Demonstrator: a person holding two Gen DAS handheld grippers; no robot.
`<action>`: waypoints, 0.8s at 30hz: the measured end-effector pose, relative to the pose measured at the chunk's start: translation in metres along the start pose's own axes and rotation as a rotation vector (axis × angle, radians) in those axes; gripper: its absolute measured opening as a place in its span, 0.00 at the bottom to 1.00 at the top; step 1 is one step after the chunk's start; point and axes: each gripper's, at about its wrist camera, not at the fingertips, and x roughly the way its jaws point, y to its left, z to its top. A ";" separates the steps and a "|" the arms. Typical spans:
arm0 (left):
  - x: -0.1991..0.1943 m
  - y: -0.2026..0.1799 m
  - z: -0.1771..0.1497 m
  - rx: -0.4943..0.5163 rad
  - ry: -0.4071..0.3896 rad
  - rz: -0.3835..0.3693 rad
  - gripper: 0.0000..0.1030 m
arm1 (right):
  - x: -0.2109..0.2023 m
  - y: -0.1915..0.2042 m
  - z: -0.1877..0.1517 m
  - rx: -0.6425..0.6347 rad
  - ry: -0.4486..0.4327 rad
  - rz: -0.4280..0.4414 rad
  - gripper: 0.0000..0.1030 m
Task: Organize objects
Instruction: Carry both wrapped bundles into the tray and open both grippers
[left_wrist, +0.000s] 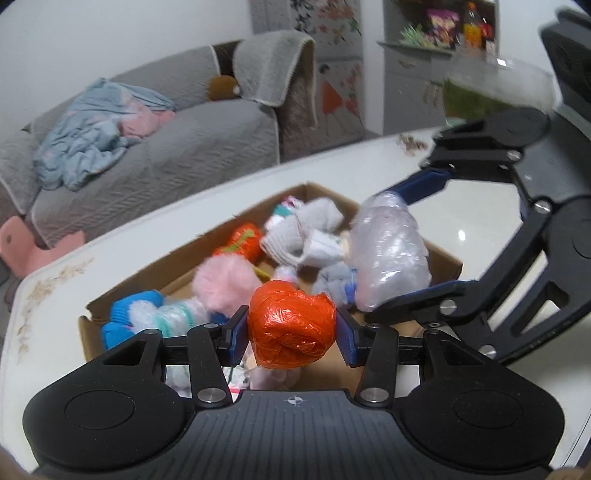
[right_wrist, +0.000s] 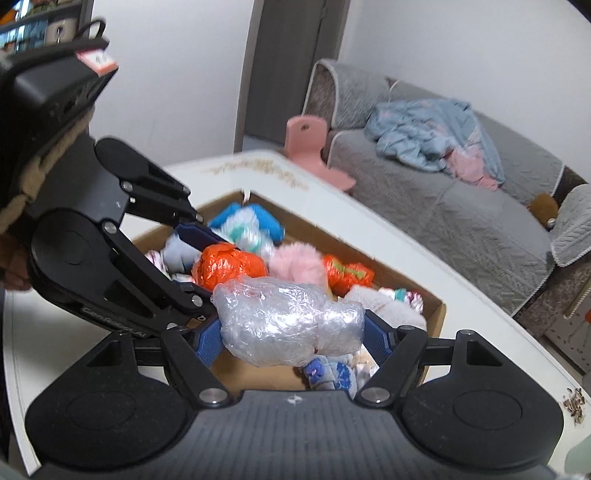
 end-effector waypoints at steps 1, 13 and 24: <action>0.004 -0.001 -0.001 0.008 0.008 -0.008 0.53 | 0.003 0.000 -0.001 -0.004 0.011 0.005 0.70; 0.038 -0.003 -0.011 0.021 0.083 -0.028 0.53 | 0.025 -0.007 -0.014 0.005 0.085 0.046 0.71; 0.042 0.002 -0.021 0.009 0.098 0.048 0.53 | 0.046 -0.003 -0.017 -0.002 0.138 0.039 0.71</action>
